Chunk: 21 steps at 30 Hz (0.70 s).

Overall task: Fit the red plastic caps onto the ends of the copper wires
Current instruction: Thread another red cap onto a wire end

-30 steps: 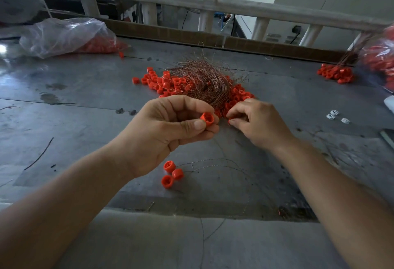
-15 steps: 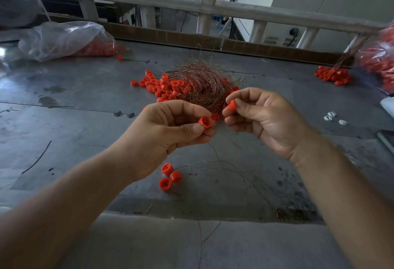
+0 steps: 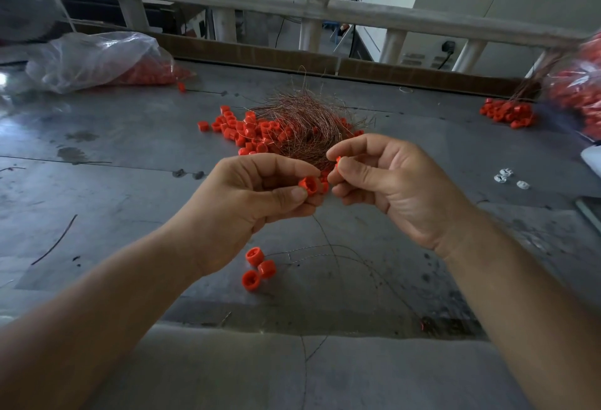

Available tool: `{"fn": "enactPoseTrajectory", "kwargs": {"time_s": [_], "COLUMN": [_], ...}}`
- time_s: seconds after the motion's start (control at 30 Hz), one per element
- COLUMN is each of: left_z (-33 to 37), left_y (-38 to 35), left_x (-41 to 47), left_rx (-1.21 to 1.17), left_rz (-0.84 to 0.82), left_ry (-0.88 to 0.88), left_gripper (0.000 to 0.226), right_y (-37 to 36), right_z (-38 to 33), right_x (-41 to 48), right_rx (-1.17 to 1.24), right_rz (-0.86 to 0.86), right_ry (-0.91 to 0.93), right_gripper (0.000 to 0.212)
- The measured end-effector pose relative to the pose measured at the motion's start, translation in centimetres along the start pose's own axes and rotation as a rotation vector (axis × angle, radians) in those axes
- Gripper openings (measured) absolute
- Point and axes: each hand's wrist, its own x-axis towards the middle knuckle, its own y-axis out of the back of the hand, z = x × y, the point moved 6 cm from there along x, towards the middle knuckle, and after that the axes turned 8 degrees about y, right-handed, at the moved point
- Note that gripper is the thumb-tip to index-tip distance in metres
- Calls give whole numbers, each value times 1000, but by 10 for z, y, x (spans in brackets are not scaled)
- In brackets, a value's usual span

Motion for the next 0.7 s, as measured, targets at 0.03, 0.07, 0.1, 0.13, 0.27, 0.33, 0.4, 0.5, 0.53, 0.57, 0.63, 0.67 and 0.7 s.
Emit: {"fn": "enactPoseTrajectory", "kwargs": {"time_s": [0.03, 0.07, 0.1, 0.13, 0.27, 0.33, 0.4, 0.5, 0.53, 0.57, 0.63, 0.67, 0.7], "left_z": [0, 0, 1, 1, 3, 3, 2, 3, 3, 3, 3, 2, 2], "left_y": [0, 0, 1, 2, 3, 4, 5, 6, 7, 7, 7, 7, 7], "left_x": [0, 0, 0, 0, 0, 0, 0, -1, 0, -1, -1, -1, -1], "left_rx": [4, 8, 10, 9, -9, -7, 26, 54, 59, 63, 78, 88, 99], "left_rz": [8, 18, 30, 40, 63, 77, 92, 110, 114, 118, 126, 131, 136], "left_ry": [-1, -4, -6, -10, -22, -17, -15, -10, -9, -8, -5, -3, -2], "left_gripper": [23, 24, 25, 25, 25, 24, 22, 21, 21, 21, 22, 23, 24], "right_y": [-1, -4, -6, -8, -17, -19, -21, -22, -23, -23, -24, -24, -23], "right_z": [-2, -4, -7, -11, -19, -16, -15, -17, -18, -19, -20, -20, -20], "right_x": [-1, -1, -2, -2, -6, -6, -6, -7, -7, -7, -8, -8, -8], "right_rx": [-37, -78, -132, -204, -465, -453, -454, -492, -505, -523, -566, -585, -600], "right_rz": [0, 2, 9, 14, 20, 24, 21, 25, 27, 30, 37, 42, 47], "right_ry": [26, 59, 104, 163, 347, 360, 371, 395, 408, 423, 442, 445, 447], "right_gripper": [20, 19, 18, 17, 19, 22, 22, 26, 27, 28, 30, 31, 31]}}
